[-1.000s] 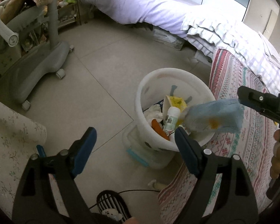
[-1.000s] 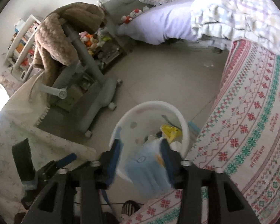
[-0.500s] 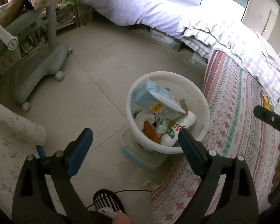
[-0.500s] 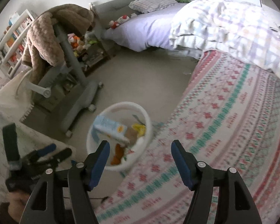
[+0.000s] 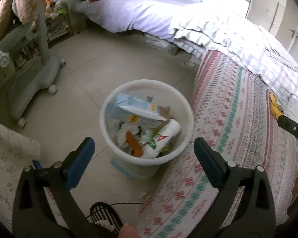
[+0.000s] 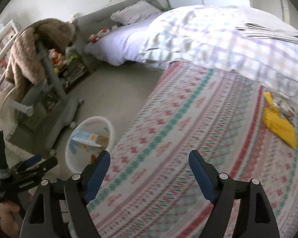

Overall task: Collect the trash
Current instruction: 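Move both tools back to the bed toward the yellow bag and snack packet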

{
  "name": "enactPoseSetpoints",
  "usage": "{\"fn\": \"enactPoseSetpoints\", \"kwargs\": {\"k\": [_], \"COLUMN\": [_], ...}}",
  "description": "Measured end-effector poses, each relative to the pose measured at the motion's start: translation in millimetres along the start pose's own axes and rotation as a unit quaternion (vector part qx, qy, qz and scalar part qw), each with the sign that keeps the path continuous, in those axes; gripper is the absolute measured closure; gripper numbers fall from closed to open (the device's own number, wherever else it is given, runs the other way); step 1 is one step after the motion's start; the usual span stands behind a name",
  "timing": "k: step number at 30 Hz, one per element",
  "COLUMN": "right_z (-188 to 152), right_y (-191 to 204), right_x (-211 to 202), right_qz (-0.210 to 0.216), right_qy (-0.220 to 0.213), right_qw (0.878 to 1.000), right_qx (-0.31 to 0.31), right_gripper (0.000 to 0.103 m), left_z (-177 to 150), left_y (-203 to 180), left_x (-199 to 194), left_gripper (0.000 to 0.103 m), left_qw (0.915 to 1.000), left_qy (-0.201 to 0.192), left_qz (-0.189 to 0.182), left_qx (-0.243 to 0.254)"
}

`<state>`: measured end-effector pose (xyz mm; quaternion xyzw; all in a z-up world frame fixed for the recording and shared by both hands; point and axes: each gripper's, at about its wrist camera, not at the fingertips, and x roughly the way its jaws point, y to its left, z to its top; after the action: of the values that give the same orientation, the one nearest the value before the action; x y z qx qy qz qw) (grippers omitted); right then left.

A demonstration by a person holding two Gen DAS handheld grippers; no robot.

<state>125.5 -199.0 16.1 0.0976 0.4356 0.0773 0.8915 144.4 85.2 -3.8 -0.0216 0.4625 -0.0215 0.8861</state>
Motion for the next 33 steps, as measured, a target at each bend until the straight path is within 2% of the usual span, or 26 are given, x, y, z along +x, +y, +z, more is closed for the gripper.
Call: {"fn": "enactPoseSetpoints", "kwargs": {"k": [11, 20, 33], "right_z": [-1.0, -2.9, 0.6], "right_y": [-62.4, -105.8, -160.2], "right_x": [-22.3, -31.6, -43.8], "right_qz": [-0.044, -0.055, -0.104], "right_qy": [-0.001, 0.004, -0.006], "right_qw": [0.997, 0.993, 0.987], "right_qx": [0.058, 0.103, 0.127], "right_gripper": [0.018, 0.017, 0.017], "left_z": [7.3, 13.1, 33.3], "left_y": [-53.4, -92.5, -142.5], "left_x": [-1.9, 2.5, 12.2], "left_gripper": [0.003, 0.003, 0.004], "left_qw": [0.9994, 0.9984, 0.9970], "left_qy": [-0.004, 0.003, 0.007], "left_qz": [-0.020, -0.039, -0.062], "left_qx": [0.029, 0.042, 0.045]}}
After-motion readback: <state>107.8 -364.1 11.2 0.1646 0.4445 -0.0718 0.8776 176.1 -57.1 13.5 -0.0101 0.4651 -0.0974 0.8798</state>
